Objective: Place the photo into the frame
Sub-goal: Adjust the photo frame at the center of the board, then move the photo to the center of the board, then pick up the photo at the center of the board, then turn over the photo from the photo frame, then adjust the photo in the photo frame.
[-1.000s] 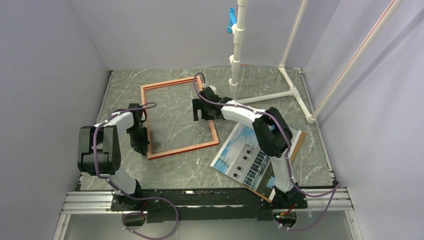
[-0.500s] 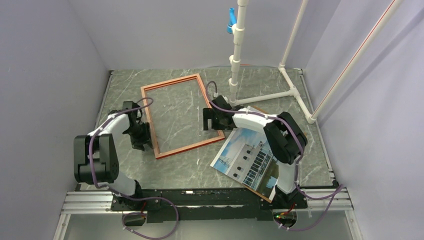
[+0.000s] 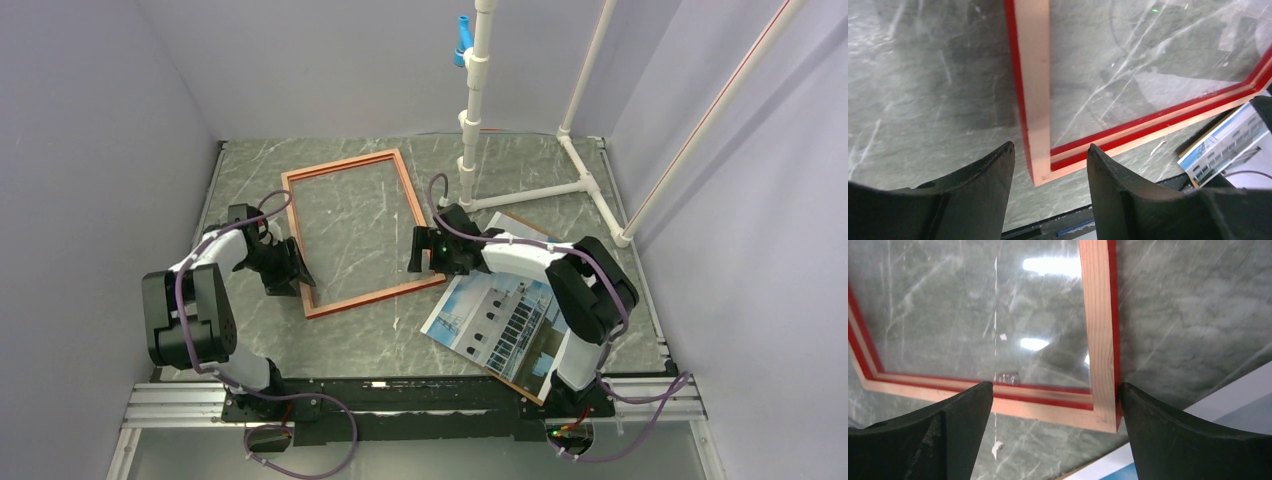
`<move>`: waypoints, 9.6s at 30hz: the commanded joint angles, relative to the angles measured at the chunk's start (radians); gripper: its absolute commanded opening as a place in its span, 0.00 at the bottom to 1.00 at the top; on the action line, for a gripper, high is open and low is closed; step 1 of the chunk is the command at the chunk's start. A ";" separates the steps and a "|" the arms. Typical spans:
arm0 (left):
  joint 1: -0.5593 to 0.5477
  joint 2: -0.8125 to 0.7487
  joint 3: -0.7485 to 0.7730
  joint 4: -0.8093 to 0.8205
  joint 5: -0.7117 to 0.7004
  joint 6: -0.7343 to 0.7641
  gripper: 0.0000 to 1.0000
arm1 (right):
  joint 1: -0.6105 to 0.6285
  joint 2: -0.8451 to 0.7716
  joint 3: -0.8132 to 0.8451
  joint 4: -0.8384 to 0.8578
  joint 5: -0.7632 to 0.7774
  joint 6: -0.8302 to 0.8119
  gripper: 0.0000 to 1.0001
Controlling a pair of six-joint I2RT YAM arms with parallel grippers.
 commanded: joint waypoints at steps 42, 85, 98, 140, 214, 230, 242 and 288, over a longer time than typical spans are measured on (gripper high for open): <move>-0.310 -0.653 0.086 -0.046 0.021 -0.177 0.99 | -0.068 -0.874 -0.373 -0.316 0.016 0.123 1.00; -1.101 -0.031 -0.506 1.243 -0.128 -1.042 0.64 | -0.253 -1.245 -0.675 -0.571 -0.133 0.287 0.99; -1.086 0.010 -0.574 1.348 -0.188 -1.081 0.49 | -0.254 -1.258 -0.558 -0.628 -0.144 0.263 1.00; -1.018 -0.449 -0.355 0.629 -0.343 -0.722 0.00 | -0.254 -1.236 -0.498 -0.603 -0.186 0.188 1.00; -0.629 -0.533 0.586 -0.289 -0.551 -0.196 0.00 | -0.254 -1.218 -0.466 -0.570 -0.220 0.140 1.00; -1.105 -0.260 0.473 -0.182 -0.548 -0.188 0.00 | -0.254 -1.215 -0.478 -0.545 -0.195 0.152 1.00; -1.385 0.114 0.445 -0.115 -0.659 -0.407 0.01 | -0.256 -1.220 -0.538 -0.499 -0.198 0.163 1.00; -0.586 -0.992 -0.219 0.145 0.189 -0.386 0.91 | -0.223 -0.088 -0.607 0.924 -0.737 0.283 0.61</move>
